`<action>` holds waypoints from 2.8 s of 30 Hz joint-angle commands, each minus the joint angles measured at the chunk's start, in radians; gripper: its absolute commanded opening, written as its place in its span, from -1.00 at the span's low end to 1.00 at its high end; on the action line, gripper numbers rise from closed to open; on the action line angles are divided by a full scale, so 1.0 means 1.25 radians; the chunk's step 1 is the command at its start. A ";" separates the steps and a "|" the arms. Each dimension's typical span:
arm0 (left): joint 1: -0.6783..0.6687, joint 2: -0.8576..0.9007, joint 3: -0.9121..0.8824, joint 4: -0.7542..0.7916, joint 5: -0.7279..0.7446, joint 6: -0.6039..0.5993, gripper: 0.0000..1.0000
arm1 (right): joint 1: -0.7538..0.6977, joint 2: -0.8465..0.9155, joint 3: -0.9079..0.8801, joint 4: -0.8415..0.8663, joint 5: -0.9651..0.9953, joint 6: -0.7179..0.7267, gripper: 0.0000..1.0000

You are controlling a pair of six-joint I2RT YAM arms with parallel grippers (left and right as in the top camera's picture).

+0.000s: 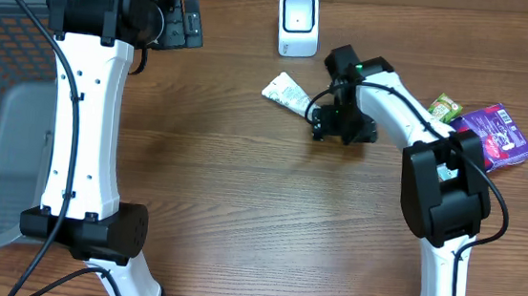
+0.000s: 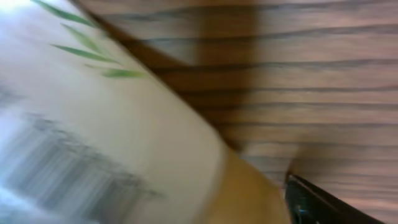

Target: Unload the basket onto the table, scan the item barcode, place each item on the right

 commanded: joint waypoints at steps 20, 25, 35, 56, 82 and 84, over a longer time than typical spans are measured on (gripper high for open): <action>-0.005 0.004 0.003 0.003 -0.002 0.002 0.99 | 0.027 -0.026 0.141 0.168 0.002 0.445 -0.93; -0.005 0.004 0.003 0.003 -0.002 0.002 0.99 | 0.086 -0.014 0.000 0.409 0.024 0.616 -0.93; -0.005 0.004 0.003 0.003 -0.002 0.002 0.99 | 0.161 -0.014 -0.098 0.534 0.206 0.826 -0.93; -0.005 0.004 0.003 0.003 -0.002 0.002 0.99 | 0.128 -0.063 -0.060 0.175 -0.162 0.360 -0.93; -0.005 0.004 0.003 0.003 -0.002 0.002 0.99 | 0.104 0.015 -0.032 0.555 0.233 0.687 -0.93; -0.005 0.004 0.003 0.003 -0.002 0.002 0.99 | 0.109 0.031 -0.032 0.559 0.215 0.687 -0.93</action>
